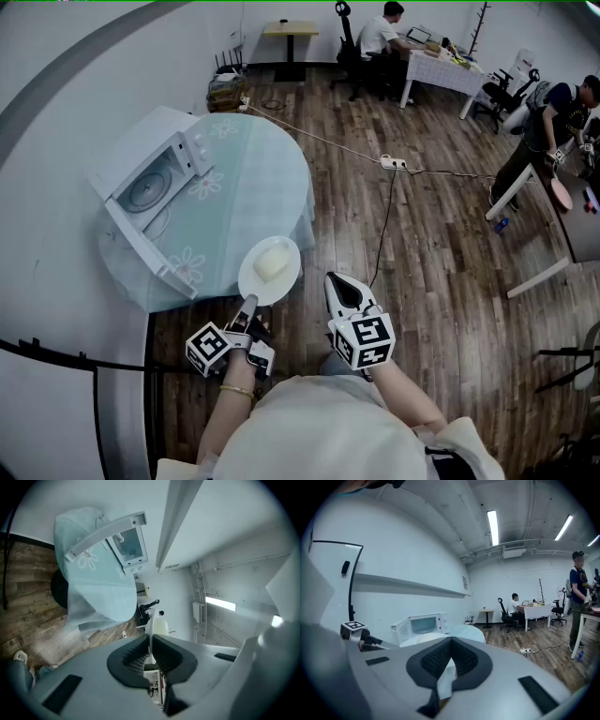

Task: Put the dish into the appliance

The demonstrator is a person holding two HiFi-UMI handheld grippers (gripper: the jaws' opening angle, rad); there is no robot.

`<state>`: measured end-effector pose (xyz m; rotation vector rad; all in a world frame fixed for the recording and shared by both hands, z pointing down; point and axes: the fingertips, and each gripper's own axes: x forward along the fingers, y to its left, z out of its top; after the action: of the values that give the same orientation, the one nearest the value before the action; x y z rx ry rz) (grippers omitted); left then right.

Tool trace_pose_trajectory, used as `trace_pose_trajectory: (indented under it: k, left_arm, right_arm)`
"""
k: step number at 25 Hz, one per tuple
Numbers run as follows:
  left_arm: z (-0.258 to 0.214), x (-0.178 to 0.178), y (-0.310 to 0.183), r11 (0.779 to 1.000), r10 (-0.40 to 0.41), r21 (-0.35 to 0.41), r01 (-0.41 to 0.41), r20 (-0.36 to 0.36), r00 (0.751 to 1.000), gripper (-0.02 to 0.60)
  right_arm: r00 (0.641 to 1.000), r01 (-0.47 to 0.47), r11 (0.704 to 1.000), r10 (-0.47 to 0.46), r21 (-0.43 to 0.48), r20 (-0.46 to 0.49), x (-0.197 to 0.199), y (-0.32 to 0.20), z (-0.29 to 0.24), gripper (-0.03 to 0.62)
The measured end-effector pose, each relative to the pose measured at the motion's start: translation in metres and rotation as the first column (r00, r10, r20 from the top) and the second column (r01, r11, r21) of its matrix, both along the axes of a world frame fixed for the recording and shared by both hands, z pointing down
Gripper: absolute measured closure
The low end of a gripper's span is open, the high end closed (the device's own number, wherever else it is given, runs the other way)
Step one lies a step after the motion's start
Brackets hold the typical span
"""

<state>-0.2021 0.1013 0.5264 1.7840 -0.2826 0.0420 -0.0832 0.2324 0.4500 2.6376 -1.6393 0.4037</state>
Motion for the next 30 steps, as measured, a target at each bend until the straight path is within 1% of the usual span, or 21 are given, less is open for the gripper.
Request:
trace_pose_trajectory:
  k: [5,8,13,16,20,24,27,30]
  left_arm:
    - [0.001,0.0,0.01,1.0,0.004,-0.028,-0.004,-0.013,1.0,0.548]
    - [0.0,-0.002,0.011,1.0,0.012,-0.029,-0.012,-0.012,1.0,0.548]
    - [0.0,0.0,0.01,0.999,0.033,-0.023,-0.034,-0.031,0.999,0.548]
    - [0.003,0.0,0.006,0.999,0.035,-0.018,-0.035,-0.015,0.999,0.548]
    - [0.005,0.009,0.0,0.999,0.038,-0.017,-0.038,-0.011,0.999,0.548]
    - [0.007,0.026,-0.011,0.999,0.027,-0.02,-0.027,-0.009,1.0,0.548]
    - [0.009,0.046,-0.022,1.0,0.006,-0.02,-0.006,-0.014,1.0,0.548]
    - [0.01,0.068,-0.036,0.999,-0.034,-0.03,0.033,-0.02,0.999,0.548]
  right_arm:
    - [1.0,-0.014,1.0,0.014,-0.013,0.005,-0.004,0.009,-0.001,0.588]
    - [1.0,-0.022,1.0,0.022,-0.012,0.007,-0.009,0.01,0.0,0.589]
    - [0.999,-0.025,0.999,0.024,0.032,0.048,-0.016,0.007,0.002,0.589]
    - [0.999,-0.016,1.0,0.015,0.023,0.05,-0.02,0.002,0.005,0.588]
    - [0.999,0.014,1.0,-0.015,0.01,0.045,-0.019,-0.012,0.01,0.589]
    - [0.998,0.049,0.999,-0.049,0.009,0.044,-0.003,-0.034,0.011,0.588]
    - [0.996,0.083,0.996,-0.084,0.006,0.034,0.02,-0.052,0.011,0.589]
    - [0.991,0.132,0.991,-0.132,-0.005,0.026,0.046,-0.075,0.011,0.589]
